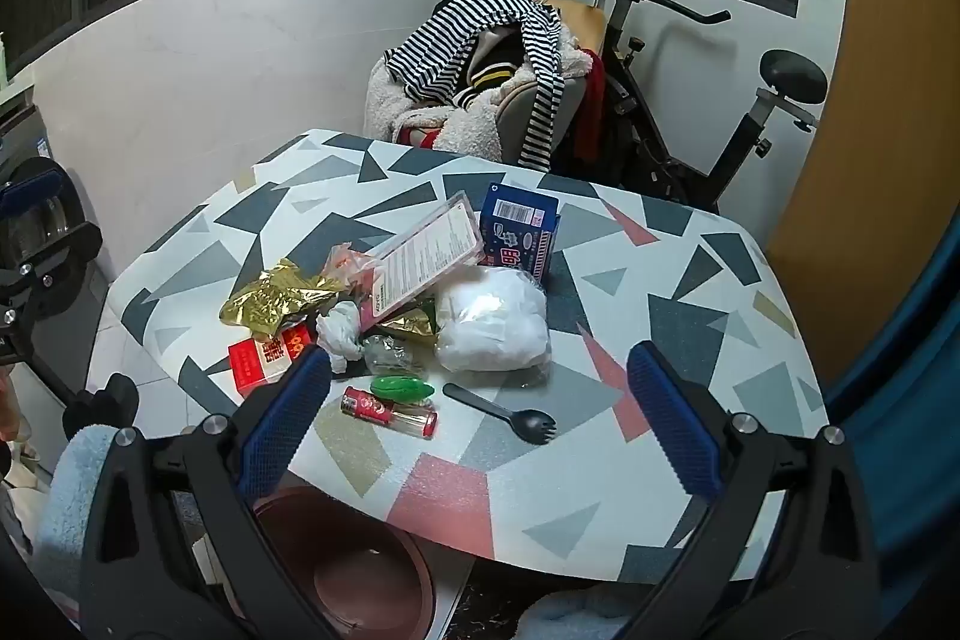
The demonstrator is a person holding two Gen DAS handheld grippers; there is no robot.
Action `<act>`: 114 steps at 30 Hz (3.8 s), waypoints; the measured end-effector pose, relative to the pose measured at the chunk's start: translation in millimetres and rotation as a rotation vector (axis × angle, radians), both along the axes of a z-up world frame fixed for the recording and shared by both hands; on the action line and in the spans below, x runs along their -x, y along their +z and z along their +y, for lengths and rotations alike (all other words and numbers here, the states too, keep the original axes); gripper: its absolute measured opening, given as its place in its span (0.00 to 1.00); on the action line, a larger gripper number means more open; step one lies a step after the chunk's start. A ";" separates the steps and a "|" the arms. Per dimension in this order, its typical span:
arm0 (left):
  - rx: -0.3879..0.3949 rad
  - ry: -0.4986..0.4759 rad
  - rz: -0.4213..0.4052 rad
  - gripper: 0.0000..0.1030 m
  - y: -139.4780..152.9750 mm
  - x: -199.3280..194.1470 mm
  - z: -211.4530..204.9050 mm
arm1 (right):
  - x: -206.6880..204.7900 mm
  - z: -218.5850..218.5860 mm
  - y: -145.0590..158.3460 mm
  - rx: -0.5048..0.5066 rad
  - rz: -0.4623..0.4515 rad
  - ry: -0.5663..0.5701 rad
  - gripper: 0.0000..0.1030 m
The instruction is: Collect trash
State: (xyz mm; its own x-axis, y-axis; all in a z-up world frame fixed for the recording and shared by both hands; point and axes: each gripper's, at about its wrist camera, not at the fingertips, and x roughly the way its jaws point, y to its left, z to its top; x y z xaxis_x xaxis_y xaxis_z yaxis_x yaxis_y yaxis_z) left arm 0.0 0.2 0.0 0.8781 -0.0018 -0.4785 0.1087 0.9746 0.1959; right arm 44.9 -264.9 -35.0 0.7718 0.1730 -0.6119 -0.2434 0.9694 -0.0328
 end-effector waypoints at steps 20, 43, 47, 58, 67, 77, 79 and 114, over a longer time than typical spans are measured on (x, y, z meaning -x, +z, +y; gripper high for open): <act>0.015 0.000 -0.004 0.95 1.7 -0.7 -0.6 | -0.9 1.2 -0.7 0.004 0.001 0.000 0.95; 0.016 -0.001 -0.006 0.95 7.1 -0.2 0.1 | 0.6 -0.9 -0.8 0.009 -0.003 -0.006 0.95; 0.016 -0.001 -0.005 0.95 9.5 -0.6 -2.4 | 0.6 -0.8 -1.1 0.011 -0.003 -0.006 0.95; 0.018 -0.001 -0.005 0.95 12.4 -0.2 -4.2 | 1.1 -0.8 -1.8 0.015 -0.002 -0.005 0.95; 0.016 0.002 -0.004 0.95 12.5 0.3 -4.9 | 1.1 -0.2 -2.4 0.016 -0.001 -0.005 0.95; 0.025 0.002 0.006 0.95 6.6 2.7 -5.5 | 1.5 -2.0 -2.8 0.019 -0.001 -0.004 0.95; 0.024 0.004 0.008 0.95 4.9 1.9 -4.2 | 1.4 -2.2 -3.3 0.019 0.001 -0.005 0.95; 0.120 -0.070 0.194 0.95 -91.5 -42.5 35.6 | -27.5 16.3 -114.7 -0.085 0.178 0.067 0.95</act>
State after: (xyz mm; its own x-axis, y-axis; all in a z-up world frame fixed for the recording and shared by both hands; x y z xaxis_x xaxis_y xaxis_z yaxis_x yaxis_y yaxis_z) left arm 42.5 35.7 -91.5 0.7654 -0.1265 -0.6310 0.2010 0.9784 0.0476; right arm 72.4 -248.6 -149.7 0.6376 0.2767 -0.7189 -0.3018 0.9484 0.0974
